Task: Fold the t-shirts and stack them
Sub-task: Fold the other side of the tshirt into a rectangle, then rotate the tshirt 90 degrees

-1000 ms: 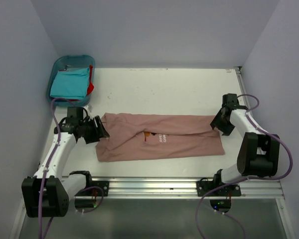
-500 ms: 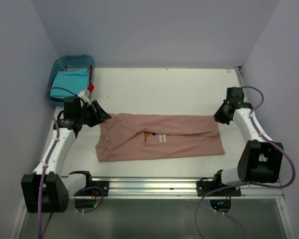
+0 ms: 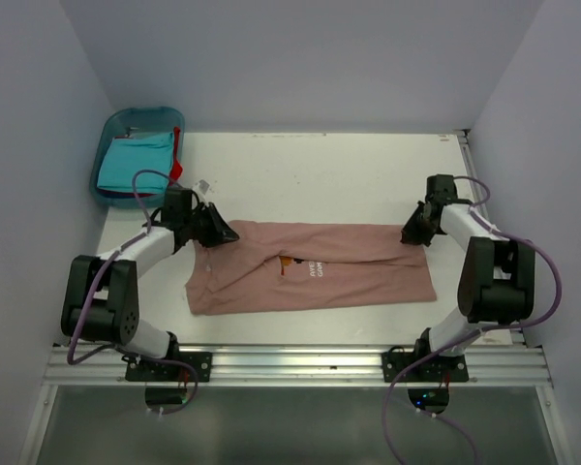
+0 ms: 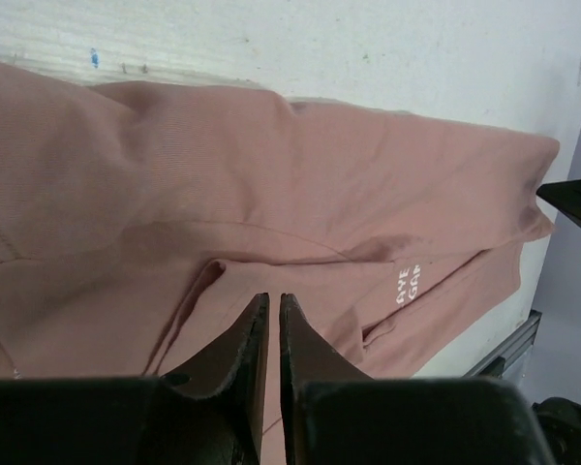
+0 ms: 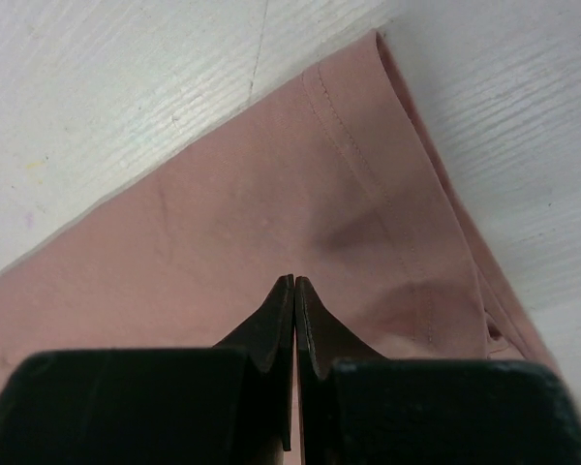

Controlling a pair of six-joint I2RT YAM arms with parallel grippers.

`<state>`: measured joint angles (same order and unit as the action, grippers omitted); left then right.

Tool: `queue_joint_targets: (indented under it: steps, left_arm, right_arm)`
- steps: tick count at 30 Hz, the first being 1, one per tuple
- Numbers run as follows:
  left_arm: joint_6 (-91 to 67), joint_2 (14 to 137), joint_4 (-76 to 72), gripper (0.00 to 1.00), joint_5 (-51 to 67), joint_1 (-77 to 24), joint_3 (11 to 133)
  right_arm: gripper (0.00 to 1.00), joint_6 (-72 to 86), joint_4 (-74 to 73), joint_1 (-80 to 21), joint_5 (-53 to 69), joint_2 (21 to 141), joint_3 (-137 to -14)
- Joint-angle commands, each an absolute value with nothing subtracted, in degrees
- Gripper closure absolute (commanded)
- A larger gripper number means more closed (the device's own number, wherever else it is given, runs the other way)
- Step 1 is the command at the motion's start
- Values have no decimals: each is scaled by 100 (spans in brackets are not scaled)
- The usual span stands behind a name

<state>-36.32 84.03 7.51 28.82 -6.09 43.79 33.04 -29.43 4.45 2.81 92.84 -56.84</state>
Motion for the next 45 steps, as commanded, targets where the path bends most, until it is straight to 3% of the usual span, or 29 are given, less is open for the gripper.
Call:
queue_joint_targets:
  steps: [1, 9, 21, 27, 31, 40, 45]
  left_arm:
    - [-3744, 8665, 579, 88, 2594, -668, 4438]
    - [-3814, 9114, 1019, 100, 1961, -835, 4588]
    - [-3858, 10423, 1072, 100, 1494, -853, 5290]
    - [-3815, 11301, 1327, 100, 1301, -853, 6458]
    - [-3762, 12301, 1713, 100, 1362, -844, 7914]
    - [-3674, 13727, 1723, 100, 2126, -844, 10131]
    - [-3683, 14159, 1382, 100, 2855, -844, 10766]
  right_arm:
    - [100, 3340, -2664, 431, 404, 9413, -5651]
    - [100, 3401, -2523, 360, 360, 9808, -5774]
    - [100, 3349, -2513, 159, 27, 10055, -5713]
    - [100, 3366, -2847, 62, -676, 9704, -5599]
    - [100, 3366, -3023, 44, -826, 9466, -5476]
    - [100, 3489, -3155, -570, -642, 8746, -4826]
    - [100, 3752, -3129, -1053, -510, 8534, -4430]
